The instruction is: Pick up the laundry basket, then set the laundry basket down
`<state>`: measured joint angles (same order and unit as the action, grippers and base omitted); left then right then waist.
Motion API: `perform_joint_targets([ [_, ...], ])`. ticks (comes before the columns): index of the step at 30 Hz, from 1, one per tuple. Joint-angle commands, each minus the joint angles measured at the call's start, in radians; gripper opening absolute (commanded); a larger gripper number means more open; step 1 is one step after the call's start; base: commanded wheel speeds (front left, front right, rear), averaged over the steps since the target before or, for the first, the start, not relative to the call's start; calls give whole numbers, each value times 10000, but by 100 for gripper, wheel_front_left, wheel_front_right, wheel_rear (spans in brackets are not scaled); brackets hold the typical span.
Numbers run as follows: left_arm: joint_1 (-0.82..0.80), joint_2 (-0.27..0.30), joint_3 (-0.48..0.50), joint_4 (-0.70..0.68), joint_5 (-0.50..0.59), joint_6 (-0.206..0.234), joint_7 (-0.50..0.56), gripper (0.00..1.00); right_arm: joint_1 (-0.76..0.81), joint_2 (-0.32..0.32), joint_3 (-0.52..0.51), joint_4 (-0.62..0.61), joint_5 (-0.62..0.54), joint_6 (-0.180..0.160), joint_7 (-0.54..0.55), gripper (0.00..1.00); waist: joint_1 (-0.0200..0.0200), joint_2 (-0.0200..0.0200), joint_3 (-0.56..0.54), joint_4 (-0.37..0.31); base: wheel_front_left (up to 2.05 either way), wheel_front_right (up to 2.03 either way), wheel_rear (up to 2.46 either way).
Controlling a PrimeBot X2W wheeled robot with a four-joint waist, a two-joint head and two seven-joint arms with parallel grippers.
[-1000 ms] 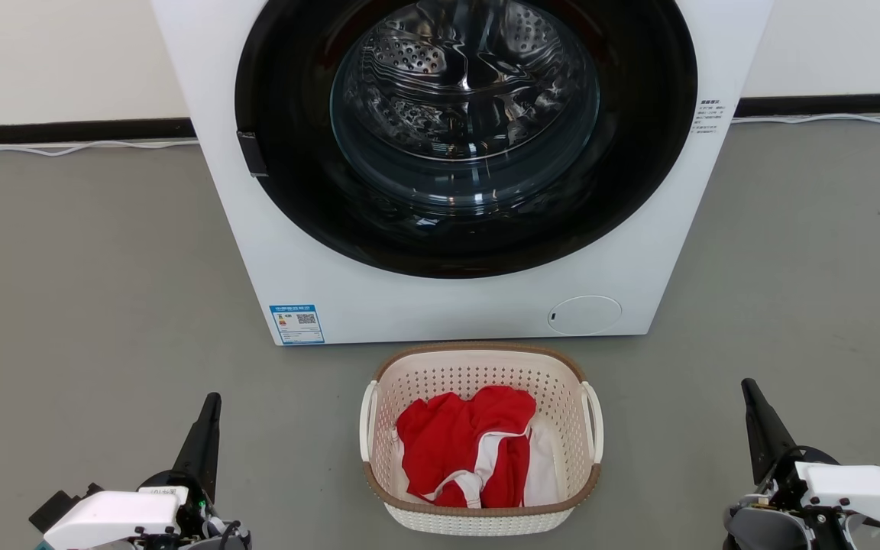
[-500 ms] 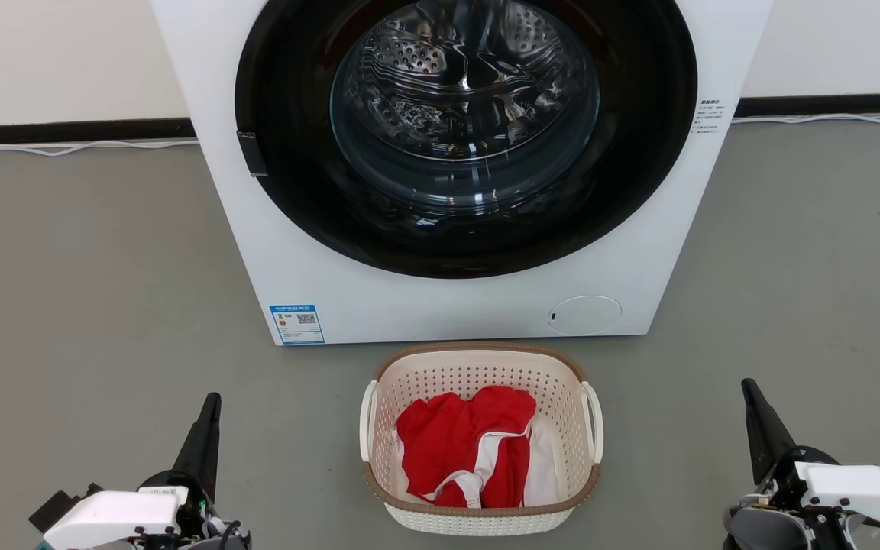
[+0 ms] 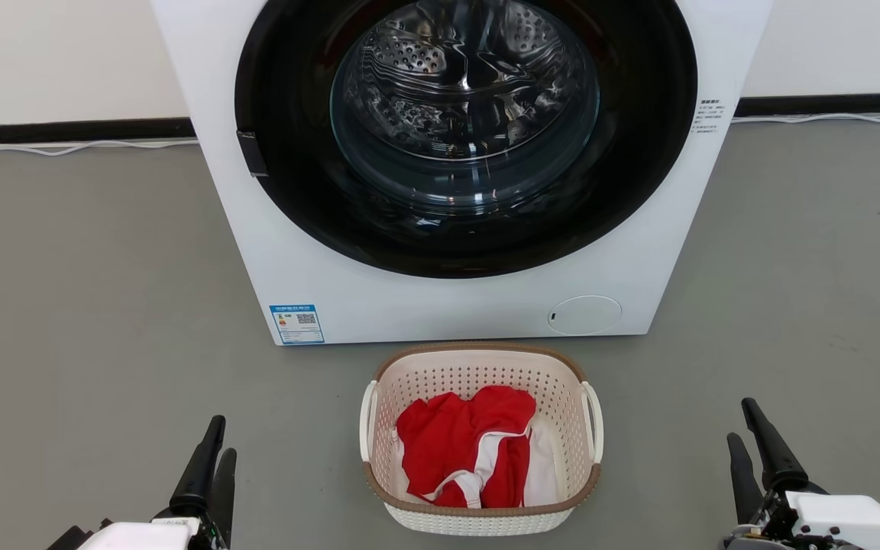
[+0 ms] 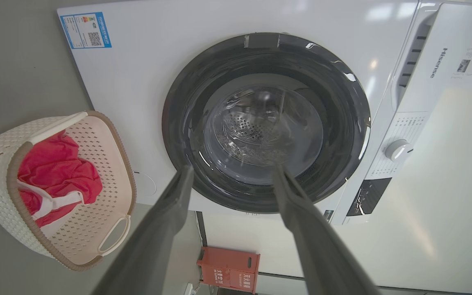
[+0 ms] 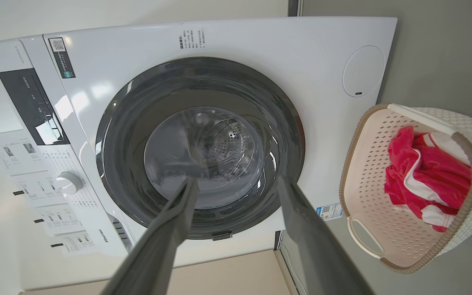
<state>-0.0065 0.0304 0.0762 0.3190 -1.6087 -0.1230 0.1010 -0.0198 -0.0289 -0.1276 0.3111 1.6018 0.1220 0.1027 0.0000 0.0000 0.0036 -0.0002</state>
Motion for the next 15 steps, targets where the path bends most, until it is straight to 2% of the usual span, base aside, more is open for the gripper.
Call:
perform_joint_targets([
  [1, -322, 55, -35, -290, 10, -5, -89, 100, -295, -78, 28, -294, -29, 12, -108, 100, 11, 0, -3, 0, 0, 0, 0],
  [4, -301, 59, -100, -321, 21, -6, -179, 100, -254, -81, 63, -375, -69, 14, -196, 100, 21, 0, -11, 0, 0, 0, 0],
  [9, -271, 65, -181, -375, 89, -9, -327, 100, -188, -87, 140, -514, -221, 17, -343, 100, 1, 0, 26, 9, 0, 0, 0],
  [15, -266, 73, -286, -374, 631, -14, -532, 100, -138, -96, 160, -635, -1068, 22, -547, 100, 0, 0, 50, 47, 0, 0, 0],
])
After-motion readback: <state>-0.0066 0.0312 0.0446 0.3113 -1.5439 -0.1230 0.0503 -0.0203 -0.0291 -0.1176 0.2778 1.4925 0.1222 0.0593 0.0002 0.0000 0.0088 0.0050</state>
